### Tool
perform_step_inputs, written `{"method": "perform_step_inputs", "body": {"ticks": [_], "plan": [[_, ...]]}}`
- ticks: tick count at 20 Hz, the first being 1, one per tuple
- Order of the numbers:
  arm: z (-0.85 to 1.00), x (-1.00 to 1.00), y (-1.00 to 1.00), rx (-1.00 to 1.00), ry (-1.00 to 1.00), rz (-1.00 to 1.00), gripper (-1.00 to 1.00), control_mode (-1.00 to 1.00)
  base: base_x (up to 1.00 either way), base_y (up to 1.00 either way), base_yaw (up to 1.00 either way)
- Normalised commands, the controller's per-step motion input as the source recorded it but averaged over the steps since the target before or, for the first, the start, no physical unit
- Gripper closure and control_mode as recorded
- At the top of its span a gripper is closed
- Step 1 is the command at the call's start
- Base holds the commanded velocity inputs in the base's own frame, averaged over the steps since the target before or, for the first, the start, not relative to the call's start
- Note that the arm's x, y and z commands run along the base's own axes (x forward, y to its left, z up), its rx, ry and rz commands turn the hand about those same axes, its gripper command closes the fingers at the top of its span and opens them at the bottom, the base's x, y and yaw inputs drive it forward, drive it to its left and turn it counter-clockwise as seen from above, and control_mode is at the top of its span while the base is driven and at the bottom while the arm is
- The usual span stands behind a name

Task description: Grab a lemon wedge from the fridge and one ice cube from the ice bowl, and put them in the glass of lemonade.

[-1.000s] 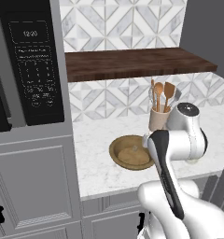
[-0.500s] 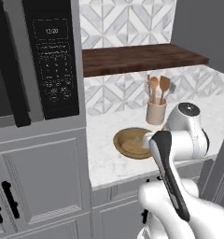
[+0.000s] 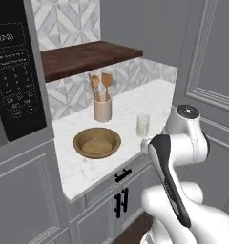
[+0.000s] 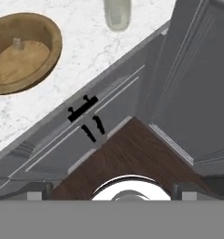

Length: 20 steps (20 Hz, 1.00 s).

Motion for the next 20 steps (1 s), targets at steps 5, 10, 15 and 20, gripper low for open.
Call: {"method": "perform_step_inputs", "body": {"ticks": [5, 10, 15, 20], "plan": [[0.00, 0.00, 0.00, 0.00, 0.00, 0.00, -1.00, 1.00, -0.41, -0.15, -0.73], [0.00, 0.00, 0.00, 0.00, 0.00, 0.00, -1.00, 1.00, -0.26, -0.17, -0.70], [0.00, 0.00, 0.00, 0.00, 0.00, 0.00, -1.00, 1.00, -0.22, -0.16, -0.71], [0.00, 0.00, 0.00, 0.00, 0.00, 0.00, -1.00, 1.00, -0.10, -0.28, -0.75]]}}
